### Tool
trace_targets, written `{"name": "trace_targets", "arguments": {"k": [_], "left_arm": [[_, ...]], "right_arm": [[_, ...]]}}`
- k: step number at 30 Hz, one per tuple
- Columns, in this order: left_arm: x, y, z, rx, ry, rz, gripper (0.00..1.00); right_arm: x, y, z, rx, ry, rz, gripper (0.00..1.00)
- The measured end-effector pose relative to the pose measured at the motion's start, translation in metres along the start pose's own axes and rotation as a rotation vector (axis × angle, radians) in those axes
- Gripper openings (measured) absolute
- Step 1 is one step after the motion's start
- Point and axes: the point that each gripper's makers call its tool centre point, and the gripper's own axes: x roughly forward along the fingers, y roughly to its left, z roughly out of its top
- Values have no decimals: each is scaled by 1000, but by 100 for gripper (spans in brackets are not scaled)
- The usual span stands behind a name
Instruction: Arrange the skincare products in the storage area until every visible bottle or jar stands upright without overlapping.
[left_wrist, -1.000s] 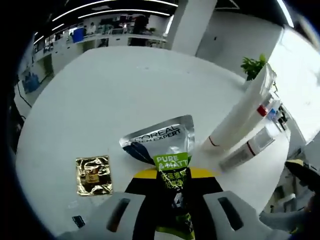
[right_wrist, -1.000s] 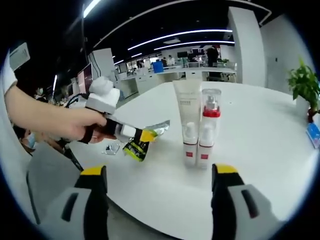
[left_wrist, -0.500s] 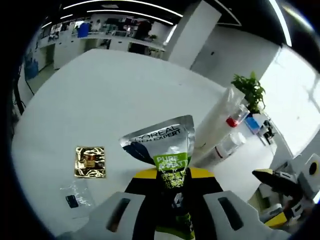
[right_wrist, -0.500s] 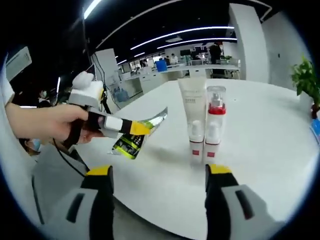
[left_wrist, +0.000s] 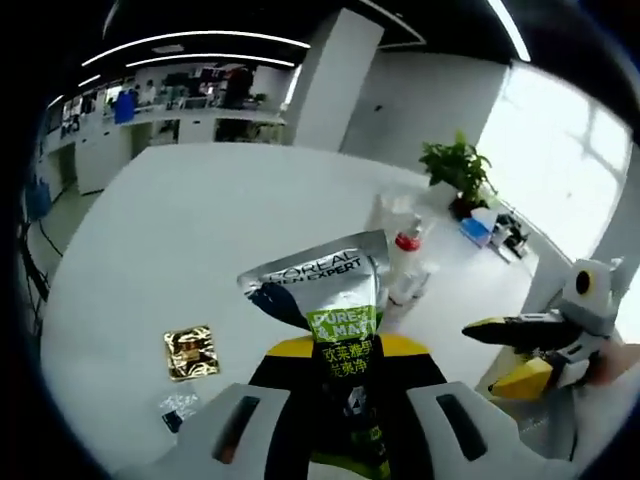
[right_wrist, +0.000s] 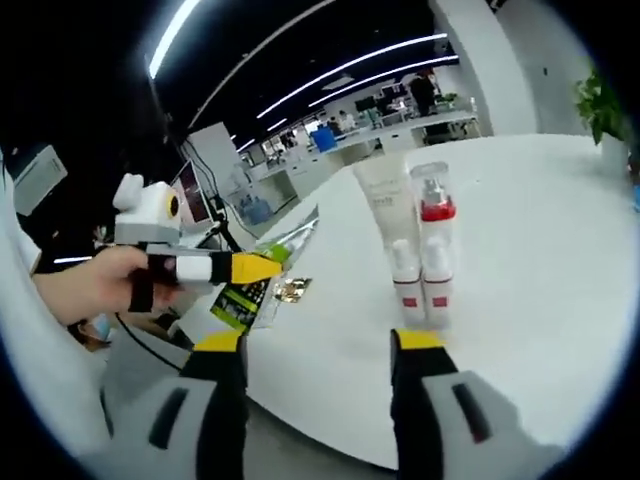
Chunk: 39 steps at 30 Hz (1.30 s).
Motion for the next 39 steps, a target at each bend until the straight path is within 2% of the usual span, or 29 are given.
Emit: {"name": "trace_targets", "arguments": {"k": [3, 6, 10, 18, 22, 23, 24, 25, 26, 27, 30, 33, 35, 38, 39], "left_arm": [[-7, -8, 0, 26, -8, -20, 17], [-13, -16, 2, 59, -22, -40, 17], [-20, -24, 2, 77, -38, -64, 17], [-28, -40, -1, 157, -39, -92, 17], [-30, -52, 0, 181, -50, -126, 17], [-30, -54, 0, 184, -52, -134, 18], [-30, -55, -1, 187, -54, -138, 18], [-30, -55, -1, 187, -53, -141, 18], [-30, -55, -1, 182, -55, -144, 18], [-30, -55, -2, 176, -55, -148, 18], [-30, -57, -2, 174, -52, -156, 20], [-30, -58, -6, 172, -45, -167, 26], [-30, -59, -8, 150, -40, -177, 34], [-30, -62, -10, 130, -32, -198, 46], [-31, -62, -11, 137, -28, -195, 43]], "right_arm": [[-1, 4, 5, 17, -16, 25, 49], [3, 15, 18, 116, -67, 72, 47], [9, 23, 35, 145, -121, 104, 40], [26, 37, 52, 216, -164, 157, 39], [31, 40, 58, 257, -193, 175, 38], [32, 40, 60, 269, -200, 176, 35], [32, 39, 63, 277, -224, 175, 29], [31, 39, 66, 294, -241, 182, 17], [30, 35, 68, 333, -253, 172, 14], [28, 37, 70, 379, -261, 199, 12], [26, 37, 68, 356, -260, 200, 10], [23, 37, 66, 393, -260, 217, 7], [21, 36, 64, 429, -257, 222, 5], [19, 34, 60, 437, -250, 217, 1], [18, 32, 59, 438, -249, 214, 1]]}}
